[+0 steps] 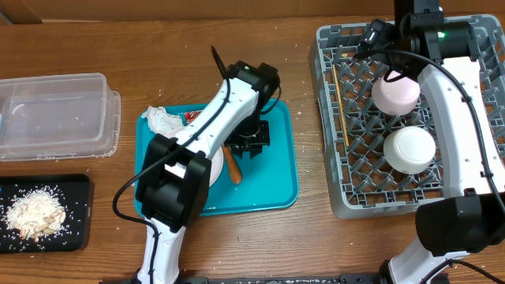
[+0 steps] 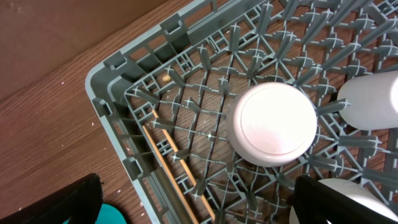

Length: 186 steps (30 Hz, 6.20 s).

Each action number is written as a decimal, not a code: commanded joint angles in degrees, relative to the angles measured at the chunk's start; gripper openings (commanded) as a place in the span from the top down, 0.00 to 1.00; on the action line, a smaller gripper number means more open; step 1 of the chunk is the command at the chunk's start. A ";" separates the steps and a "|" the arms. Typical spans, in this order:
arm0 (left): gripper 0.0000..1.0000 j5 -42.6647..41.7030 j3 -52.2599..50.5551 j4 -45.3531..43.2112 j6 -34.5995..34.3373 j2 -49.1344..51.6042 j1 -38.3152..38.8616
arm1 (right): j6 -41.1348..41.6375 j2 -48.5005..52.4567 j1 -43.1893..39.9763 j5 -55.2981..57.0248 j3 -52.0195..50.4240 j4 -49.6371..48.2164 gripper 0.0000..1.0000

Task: Sort waste into correct bins and load items into the dishwasher
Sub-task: 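Release the plate and lower the left gripper onto the orange carrot, then close the left gripper on the carrot and lift it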

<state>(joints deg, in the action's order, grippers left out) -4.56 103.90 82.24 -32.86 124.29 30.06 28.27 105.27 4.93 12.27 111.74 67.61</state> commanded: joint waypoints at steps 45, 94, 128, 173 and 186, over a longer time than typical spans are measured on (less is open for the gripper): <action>0.51 3.43 -10.95 -6.03 -7.65 0.11 -4.63 | 0.09 -0.37 0.20 0.50 0.44 -0.24 0.00; 0.62 3.34 -12.17 -8.20 -4.33 -1.36 -6.71 | 0.09 -0.37 0.20 0.50 0.44 -0.24 0.00; 0.54 5.49 -5.97 -4.04 -8.81 -1.51 -12.50 | 0.09 -0.37 0.20 0.50 0.44 -0.24 0.00; 0.92 -1.46 -20.76 -16.96 -7.85 -1.51 -9.33 | 0.09 -0.37 0.20 0.50 0.44 -0.24 0.00; 0.96 -1.07 -8.70 -5.35 -5.77 -1.64 -9.07 | 0.09 -0.37 0.20 0.50 0.44 -0.24 0.00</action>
<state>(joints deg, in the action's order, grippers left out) -5.41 89.36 74.41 -40.16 122.61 20.29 28.27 105.27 4.93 12.25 111.74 67.64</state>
